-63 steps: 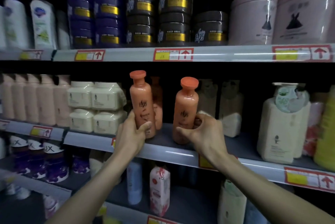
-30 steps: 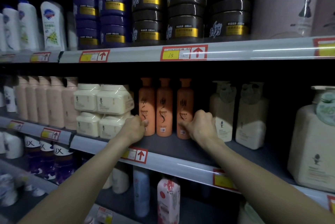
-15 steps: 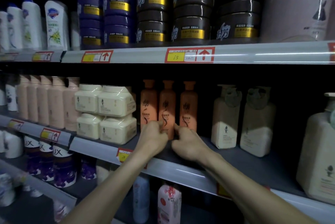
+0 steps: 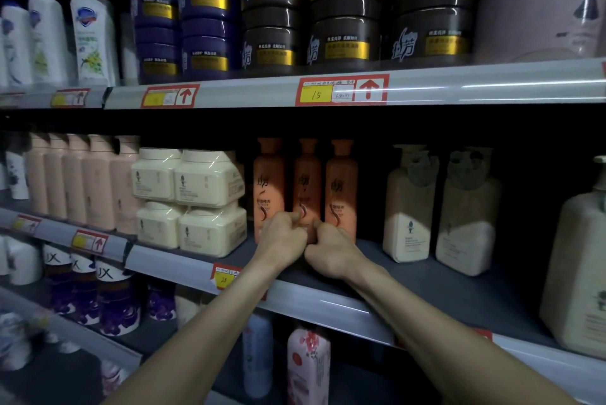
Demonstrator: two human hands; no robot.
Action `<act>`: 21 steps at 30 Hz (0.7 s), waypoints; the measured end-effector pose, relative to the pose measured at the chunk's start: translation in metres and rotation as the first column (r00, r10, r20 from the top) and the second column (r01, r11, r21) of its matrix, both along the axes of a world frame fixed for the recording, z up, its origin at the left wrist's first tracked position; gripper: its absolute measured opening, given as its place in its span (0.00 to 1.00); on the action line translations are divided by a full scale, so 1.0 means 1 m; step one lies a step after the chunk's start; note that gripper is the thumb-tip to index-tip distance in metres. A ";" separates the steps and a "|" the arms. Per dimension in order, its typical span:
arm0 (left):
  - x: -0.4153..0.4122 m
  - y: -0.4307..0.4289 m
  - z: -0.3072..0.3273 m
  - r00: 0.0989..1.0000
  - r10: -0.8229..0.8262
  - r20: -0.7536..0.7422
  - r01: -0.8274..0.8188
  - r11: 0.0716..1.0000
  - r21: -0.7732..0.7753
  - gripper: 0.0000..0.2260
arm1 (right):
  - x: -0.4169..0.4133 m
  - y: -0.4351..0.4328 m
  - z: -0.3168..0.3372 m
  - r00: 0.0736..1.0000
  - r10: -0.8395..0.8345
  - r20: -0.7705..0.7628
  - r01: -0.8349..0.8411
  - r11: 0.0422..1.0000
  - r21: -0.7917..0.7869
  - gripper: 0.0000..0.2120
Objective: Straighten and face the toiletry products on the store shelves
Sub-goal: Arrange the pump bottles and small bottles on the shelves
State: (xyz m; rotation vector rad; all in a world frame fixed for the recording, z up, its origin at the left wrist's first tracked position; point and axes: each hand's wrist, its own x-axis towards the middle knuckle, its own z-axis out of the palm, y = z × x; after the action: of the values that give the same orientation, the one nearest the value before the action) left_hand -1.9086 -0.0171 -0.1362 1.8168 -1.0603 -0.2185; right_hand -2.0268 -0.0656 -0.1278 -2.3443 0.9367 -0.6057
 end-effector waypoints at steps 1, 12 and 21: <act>0.004 -0.001 -0.002 1.000 -0.009 -0.013 0.009 1.000 0.004 0.27 | -0.001 0.001 -0.001 1.000 -0.001 0.003 0.001 1.000 0.003 0.28; 0.014 0.024 -0.007 0.941 0.293 0.169 -0.245 0.935 -0.258 0.14 | -0.059 -0.024 -0.015 0.941 -0.261 0.214 0.304 0.932 -0.200 0.14; 0.036 0.019 -0.001 0.925 0.302 0.231 -0.323 0.944 0.059 0.20 | -0.031 -0.041 0.000 0.940 -0.318 0.123 0.336 0.925 -0.178 0.17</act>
State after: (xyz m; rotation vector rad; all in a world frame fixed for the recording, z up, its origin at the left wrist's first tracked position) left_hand -1.8724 0.0019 -0.1369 2.1046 -0.9011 0.1295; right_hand -2.0578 -0.1071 -0.1282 -2.3197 1.2912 -0.9716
